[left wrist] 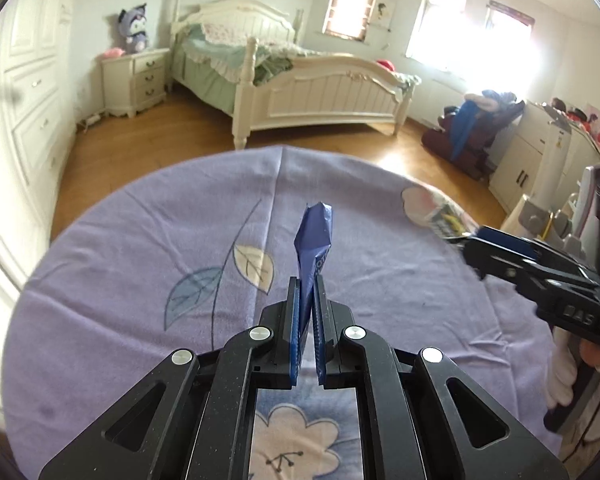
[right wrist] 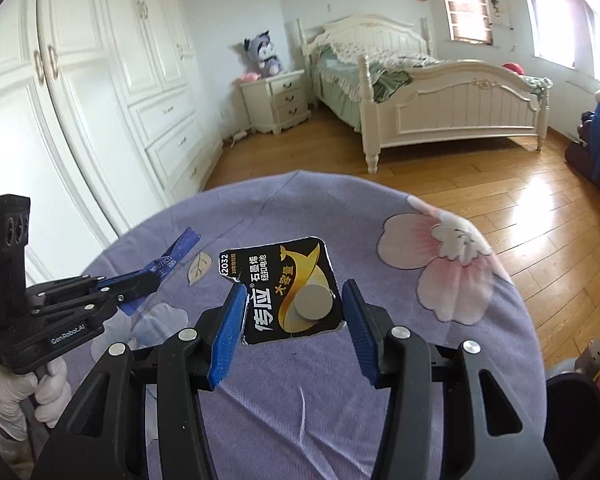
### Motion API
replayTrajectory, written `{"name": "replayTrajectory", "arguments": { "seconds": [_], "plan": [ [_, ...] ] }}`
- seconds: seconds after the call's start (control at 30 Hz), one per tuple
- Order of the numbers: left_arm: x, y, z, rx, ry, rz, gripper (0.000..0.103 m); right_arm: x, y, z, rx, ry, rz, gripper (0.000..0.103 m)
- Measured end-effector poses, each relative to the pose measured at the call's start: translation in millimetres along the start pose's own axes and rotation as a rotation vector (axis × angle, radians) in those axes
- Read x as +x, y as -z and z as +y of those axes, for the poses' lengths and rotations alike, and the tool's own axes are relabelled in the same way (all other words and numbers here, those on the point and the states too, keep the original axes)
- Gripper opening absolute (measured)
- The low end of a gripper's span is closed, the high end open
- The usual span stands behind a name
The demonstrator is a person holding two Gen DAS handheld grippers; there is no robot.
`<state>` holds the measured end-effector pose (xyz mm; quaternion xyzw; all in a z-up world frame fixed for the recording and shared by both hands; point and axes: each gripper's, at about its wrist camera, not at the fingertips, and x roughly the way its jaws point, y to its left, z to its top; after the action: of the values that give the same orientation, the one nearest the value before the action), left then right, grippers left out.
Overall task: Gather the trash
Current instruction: 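Carry blue tube and battery card over the black bin and release both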
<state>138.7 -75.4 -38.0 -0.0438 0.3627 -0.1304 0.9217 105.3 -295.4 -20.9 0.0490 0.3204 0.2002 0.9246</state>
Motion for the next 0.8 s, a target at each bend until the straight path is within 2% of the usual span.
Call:
{"name": "replayTrajectory", "arguments": {
  "seconds": [0.17, 0.33, 0.6, 0.8],
  "plan": [
    [-35.1, -11.4, -20.7, 0.006, 0.003, -0.09, 0.007, -66.4, 14.9, -8.0, 0.035, 0.099, -0.194, 0.048],
    [-60.9, -16.3, -64.8, 0.074, 0.041, -0.146, 0.007, -117.3, 33.8, -17.1, 0.054, 0.213, -0.315, 0.049],
    [-67.0, -2.5, -153.0, 0.19, 0.17, -0.147, 0.007, -179.1, 67.6, -56.5, 0.116, 0.388, -0.399, 0.049],
    [-52.9, 19.4, -213.6, 0.279, 0.312, -0.09, 0.007, -213.0, 108.8, -82.0, 0.132, 0.578, -0.418, 0.049]
  ]
}}
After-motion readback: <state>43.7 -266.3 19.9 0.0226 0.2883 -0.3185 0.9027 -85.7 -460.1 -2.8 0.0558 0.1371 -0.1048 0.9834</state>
